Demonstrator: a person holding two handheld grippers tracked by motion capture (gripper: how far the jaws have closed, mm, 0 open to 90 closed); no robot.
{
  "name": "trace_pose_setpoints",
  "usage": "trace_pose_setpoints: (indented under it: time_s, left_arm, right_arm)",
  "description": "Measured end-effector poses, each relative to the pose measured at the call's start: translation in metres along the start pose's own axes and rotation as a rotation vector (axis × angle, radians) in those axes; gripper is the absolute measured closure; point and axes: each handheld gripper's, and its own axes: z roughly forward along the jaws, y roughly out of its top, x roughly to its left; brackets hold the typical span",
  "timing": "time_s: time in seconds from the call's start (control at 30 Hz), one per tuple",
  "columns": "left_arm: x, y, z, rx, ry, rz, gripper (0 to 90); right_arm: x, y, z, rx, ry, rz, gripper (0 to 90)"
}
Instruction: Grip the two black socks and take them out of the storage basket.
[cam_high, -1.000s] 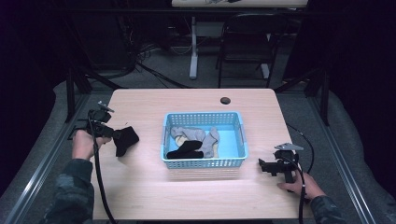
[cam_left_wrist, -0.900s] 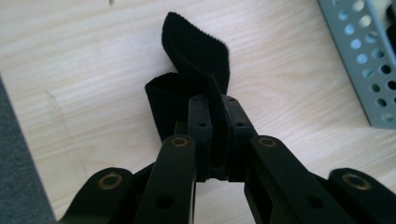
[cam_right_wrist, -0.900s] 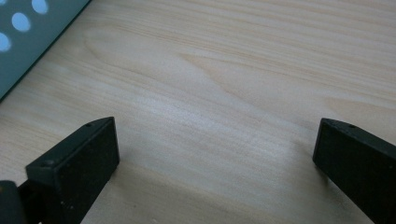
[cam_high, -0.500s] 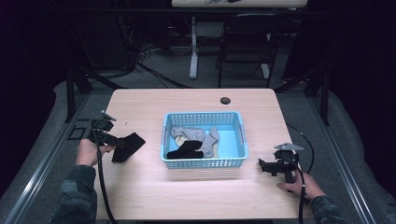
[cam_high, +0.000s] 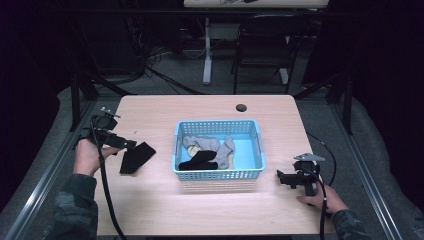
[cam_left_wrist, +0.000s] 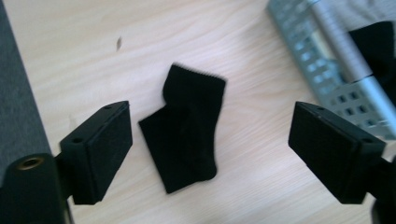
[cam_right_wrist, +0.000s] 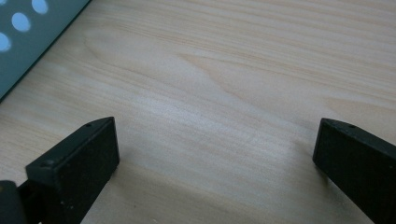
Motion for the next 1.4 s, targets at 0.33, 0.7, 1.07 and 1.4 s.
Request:
trace_pose_setpoints:
  time_s: [0.33, 0.7, 1.07, 1.4]
  left_arm:
    - [-0.055, 0.040, -0.014, -0.042, -0.015, 0.164, 2.7]
    - [-0.103, 0.065, 0.012, -0.015, -0.048, 0.275, 0.3]
    - [-0.130, 0.068, 0.052, 0.061, -0.079, 0.331, 1.3]
    - [-0.146, 0.062, 0.078, 0.126, -0.131, 0.372, 12.9]
  right_arm:
    - [0.000, 0.000, 0.000, 0.000, -0.001, 0.001, 0.0]
    - [0.000, 0.000, 0.000, 0.000, -0.001, 0.000, 0.0]
    - [0.000, 0.000, 0.000, 0.000, -0.001, 0.000, 0.0]
    - [0.000, 0.000, 0.000, 0.000, -0.001, 0.000, 0.0]
